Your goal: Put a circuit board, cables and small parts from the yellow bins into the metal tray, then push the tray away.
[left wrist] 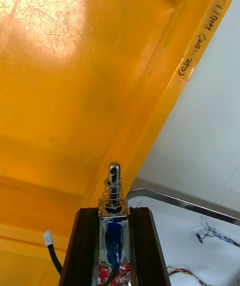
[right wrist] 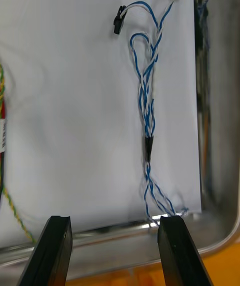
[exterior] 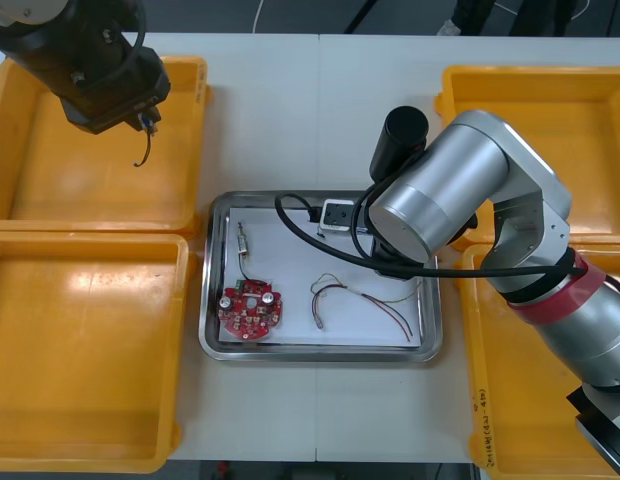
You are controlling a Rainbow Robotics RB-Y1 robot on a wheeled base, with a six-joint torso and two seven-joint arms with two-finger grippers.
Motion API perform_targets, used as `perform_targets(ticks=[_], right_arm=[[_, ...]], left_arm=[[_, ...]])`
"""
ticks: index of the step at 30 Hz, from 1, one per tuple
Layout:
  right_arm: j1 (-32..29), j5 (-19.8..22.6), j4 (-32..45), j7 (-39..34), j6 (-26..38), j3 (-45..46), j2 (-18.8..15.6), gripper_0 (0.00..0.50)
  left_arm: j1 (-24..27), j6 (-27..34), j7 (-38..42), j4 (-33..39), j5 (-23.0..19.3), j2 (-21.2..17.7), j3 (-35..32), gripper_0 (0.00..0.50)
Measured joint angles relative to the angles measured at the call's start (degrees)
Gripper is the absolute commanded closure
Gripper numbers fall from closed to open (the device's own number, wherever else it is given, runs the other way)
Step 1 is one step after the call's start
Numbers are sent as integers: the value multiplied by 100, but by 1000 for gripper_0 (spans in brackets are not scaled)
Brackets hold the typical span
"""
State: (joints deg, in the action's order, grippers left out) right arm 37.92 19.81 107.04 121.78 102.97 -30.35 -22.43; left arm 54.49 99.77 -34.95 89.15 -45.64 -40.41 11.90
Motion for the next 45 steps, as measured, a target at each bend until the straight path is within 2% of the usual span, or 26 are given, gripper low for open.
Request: perform_targets(ticks=[2,4,10,16,22,30,34,41,45], right_arm=[[-7,0,244,-1,474,177,46,0],[-37,0,446,-2,676,433,125,0],[-251,-85,1285,-20,682,1411,322,0],[-564,-197,2005,-41,684,2115,315,0],[-1029,-353,2571,-120,685,2778,244,0],[-1666,-322,2698,-463,685,3660,131,0],[-1937,-8,2712,-946,686,4151,130,0],[-2336,168,2747,-1402,686,4674,56,0],[-2619,184,2863,-2013,686,4721,-46,0]], left_arm=[[0,0,0,8,-9,0,0,499],[0,0,0,24,-34,0,0,499],[-3,44,0,227,-158,2,1,498],[-5,65,4,581,-205,32,145,498],[-5,64,44,776,-203,222,497,499],[-7,-49,57,862,-60,613,1053,496],[-7,-162,57,863,31,768,1338,496],[-151,-470,57,863,65,833,1774,498],[-288,-650,57,863,137,833,2019,498]])
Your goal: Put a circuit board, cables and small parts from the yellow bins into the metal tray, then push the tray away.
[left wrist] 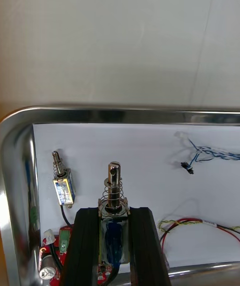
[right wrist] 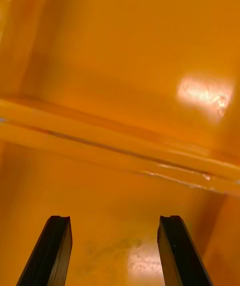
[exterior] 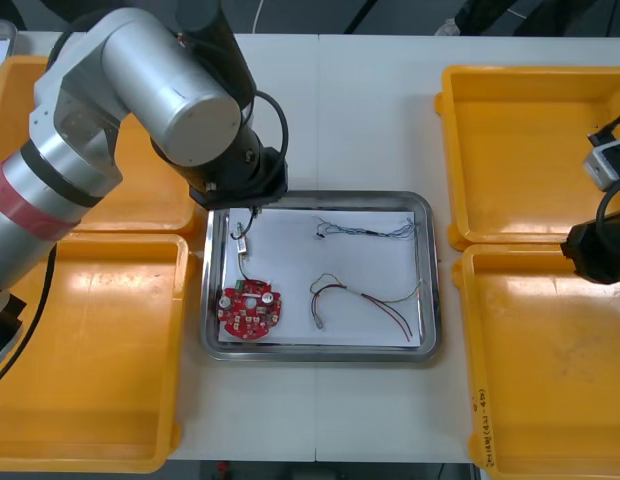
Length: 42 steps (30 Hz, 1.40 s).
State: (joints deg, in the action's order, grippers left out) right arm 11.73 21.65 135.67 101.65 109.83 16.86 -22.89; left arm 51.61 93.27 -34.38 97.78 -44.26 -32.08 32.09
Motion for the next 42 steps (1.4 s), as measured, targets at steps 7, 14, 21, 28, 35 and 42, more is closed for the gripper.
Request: perform_targets(ticks=[7,14,21,28,35,42], right_arm=[[-439,113,173,-725,0,20,-71,0],[-669,611,177,-1594,0,163,-73,0],[-884,768,165,-1664,0,316,-87,0],[-953,767,-105,-1664,0,326,-124,0],[-955,768,-287,-1664,0,374,-170,0],[-955,815,-525,-1664,0,394,-266,0]], left_arm=[[-87,-243,0,-122,48,1,354,498],[-106,-680,0,-460,137,6,713,497],[-269,-910,0,-468,350,6,920,498],[-336,-1010,0,-473,411,7,1014,479],[-337,-1157,3,-473,411,11,1018,0],[-337,-1182,21,-455,418,23,1018,0]])
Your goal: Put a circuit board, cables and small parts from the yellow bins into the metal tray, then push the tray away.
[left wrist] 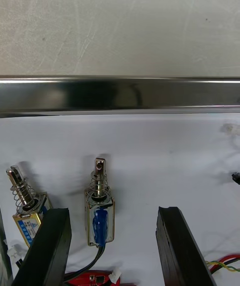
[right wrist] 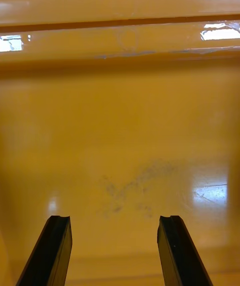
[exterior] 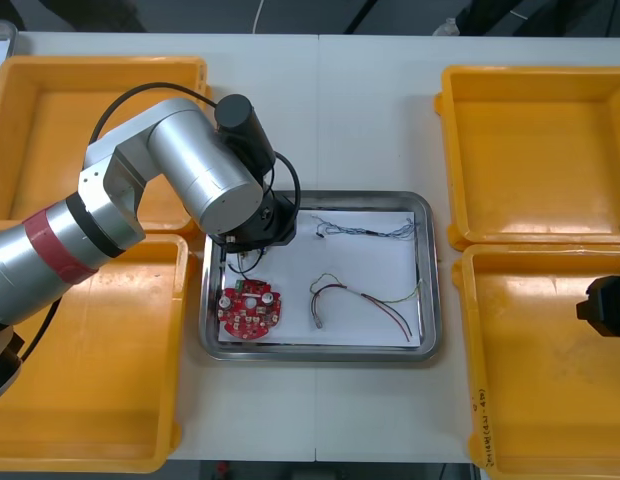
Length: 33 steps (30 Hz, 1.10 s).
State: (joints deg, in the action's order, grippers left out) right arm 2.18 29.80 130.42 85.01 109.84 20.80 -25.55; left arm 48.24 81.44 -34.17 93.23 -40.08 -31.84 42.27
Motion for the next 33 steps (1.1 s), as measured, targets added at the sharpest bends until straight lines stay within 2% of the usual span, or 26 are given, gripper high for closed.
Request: perform_targets(ticks=[13,25,33], right_arm=[[0,121,-157,0,0,126,-30,0],[2,186,-160,0,0,143,-33,0],[17,309,-161,0,0,144,-75,0]], left_arm=[[0,143,671,348,19,1,-30,0],[-5,1367,671,1241,9,-43,-769,0],[-9,2082,670,1574,-383,-283,-1608,0]])
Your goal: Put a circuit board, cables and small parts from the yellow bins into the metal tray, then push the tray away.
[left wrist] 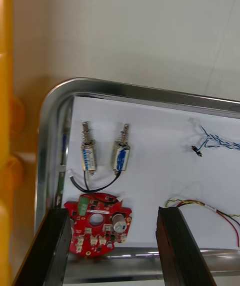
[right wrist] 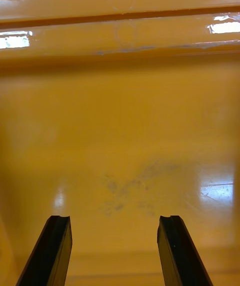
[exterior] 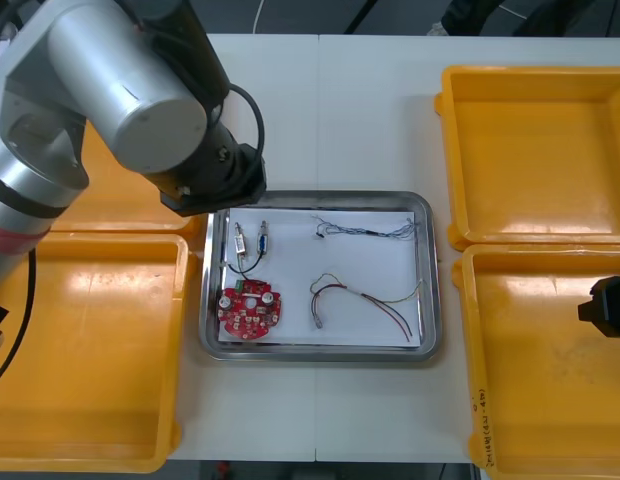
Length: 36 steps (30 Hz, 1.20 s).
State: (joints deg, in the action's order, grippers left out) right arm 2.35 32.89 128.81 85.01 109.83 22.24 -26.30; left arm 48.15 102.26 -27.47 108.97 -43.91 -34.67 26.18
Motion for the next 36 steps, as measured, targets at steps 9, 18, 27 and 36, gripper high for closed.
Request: perform_targets(ticks=[9,18,27,36], right_arm=[[201,511,-2,1,0,-70,-145,0],[743,1106,-7,1,0,-662,-587,0],[1494,1452,-11,4,0,-1489,-765,0],[2416,1554,-11,103,0,-2939,-798,0]], left_arm=[[-387,712,-285,382,-219,-437,-959,0],[-1220,724,-1381,762,-676,-1020,-2031,0],[-2205,731,-1532,1151,-869,-1373,-2960,0],[-2966,734,-2711,1232,-993,-1412,-3794,0]])
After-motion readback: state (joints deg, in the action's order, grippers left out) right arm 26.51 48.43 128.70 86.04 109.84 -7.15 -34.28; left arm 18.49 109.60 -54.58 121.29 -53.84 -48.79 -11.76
